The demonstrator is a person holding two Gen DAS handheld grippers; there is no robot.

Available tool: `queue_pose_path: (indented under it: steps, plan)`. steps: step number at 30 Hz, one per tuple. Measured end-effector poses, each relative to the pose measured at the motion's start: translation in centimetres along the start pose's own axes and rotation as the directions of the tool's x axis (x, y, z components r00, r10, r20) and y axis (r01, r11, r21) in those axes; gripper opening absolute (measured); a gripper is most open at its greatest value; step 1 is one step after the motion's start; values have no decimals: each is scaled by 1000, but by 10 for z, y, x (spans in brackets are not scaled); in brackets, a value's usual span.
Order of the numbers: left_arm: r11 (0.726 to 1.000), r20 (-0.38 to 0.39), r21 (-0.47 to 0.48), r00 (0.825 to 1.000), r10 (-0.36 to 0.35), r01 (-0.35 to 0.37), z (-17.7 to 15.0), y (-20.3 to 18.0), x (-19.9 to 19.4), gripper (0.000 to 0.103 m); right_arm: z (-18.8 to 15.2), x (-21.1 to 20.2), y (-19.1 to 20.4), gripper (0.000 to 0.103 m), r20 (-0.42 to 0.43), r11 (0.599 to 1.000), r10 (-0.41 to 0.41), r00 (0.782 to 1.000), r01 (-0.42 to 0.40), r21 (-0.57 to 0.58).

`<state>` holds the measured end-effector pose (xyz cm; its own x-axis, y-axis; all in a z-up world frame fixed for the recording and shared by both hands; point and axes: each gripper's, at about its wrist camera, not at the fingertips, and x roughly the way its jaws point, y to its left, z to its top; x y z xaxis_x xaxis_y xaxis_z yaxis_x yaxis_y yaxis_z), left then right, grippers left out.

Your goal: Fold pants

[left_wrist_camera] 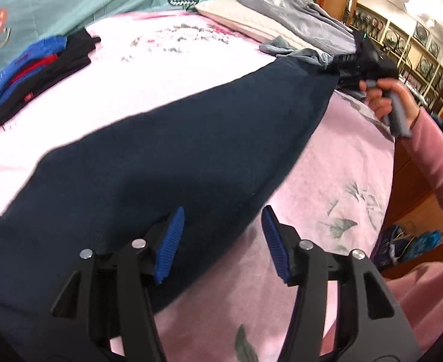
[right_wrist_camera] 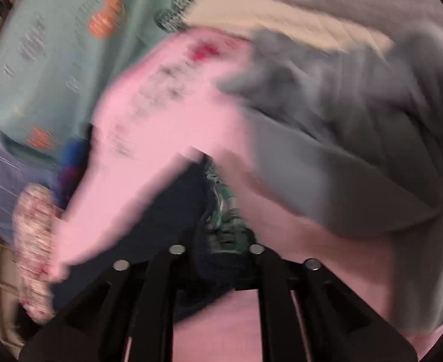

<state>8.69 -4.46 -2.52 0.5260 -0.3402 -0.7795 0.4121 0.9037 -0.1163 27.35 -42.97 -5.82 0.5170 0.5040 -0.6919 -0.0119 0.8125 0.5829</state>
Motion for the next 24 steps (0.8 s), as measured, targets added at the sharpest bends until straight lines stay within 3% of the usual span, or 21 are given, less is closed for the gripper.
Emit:
queue_pose_path:
  steps: [1, 2, 3, 6, 8, 10, 12, 13, 14, 15, 16, 17, 20, 21, 24]
  plan:
    - [1000, 23, 6, 1000, 11, -11, 0, 2, -10, 67, 1, -6, 0, 27, 6, 1000, 12, 1000, -12, 18]
    - [1000, 49, 4, 999, 19, -19, 0, 6, -20, 69, 3, -13, 5, 43, 21, 1000, -17, 1000, 17, 14]
    - [1000, 70, -5, 997, 22, -21, -1, 9, -30, 70, 5, -30, 17, 44, 82, 997, -75, 994, 76, -11]
    - [997, 117, -64, 992, 45, -38, -4, 29, -51, 74, 2, -67, 68, 44, 262, 961, -199, 944, 241, -139]
    - [993, 103, -95, 992, 77, -68, -6, 39, -50, 74, -5, -73, 90, 44, 298, 944, -168, 940, 240, -225]
    - [985, 47, -136, 992, 114, -107, -14, 52, -39, 74, -23, -59, 120, 44, 250, 923, -54, 967, 144, -358]
    - [974, -58, -194, 993, 105, -115, -21, 68, -15, 74, -42, -32, 137, 44, 112, 890, 48, 993, 8, -455]
    - [972, -48, -205, 993, 108, -115, -22, 71, -13, 74, -51, -14, 142, 44, 44, 873, 54, 998, -25, -488]
    - [972, -41, -209, 994, 103, -109, -21, 71, -14, 74, -56, 8, 144, 44, -20, 857, 14, 1000, -22, -515]
    - [972, -42, -207, 994, 104, -110, -19, 71, -15, 74, -61, 43, 143, 44, -79, 837, -144, 986, 79, -542]
    - [974, -23, -202, 995, 101, -104, -18, 71, -19, 74, -62, 58, 142, 43, -76, 818, -229, 971, 149, -555]
    - [975, 7, -201, 995, 95, -91, -17, 72, -23, 74, -62, 58, 154, 44, -42, 798, -218, 975, 153, -583]
    - [972, 54, -224, 995, 89, -74, -18, 78, -32, 74, -63, 50, 195, 44, -91, 768, -54, 994, -16, -640]
    - [968, 66, -238, 993, 95, -76, -19, 81, -35, 74, -65, 52, 215, 44, -107, 725, 1, 994, -74, -685]
    - [954, 60, -285, 991, 118, -96, -25, 92, -41, 76, -75, 75, 244, 41, -139, 627, -5, 990, -105, -772]
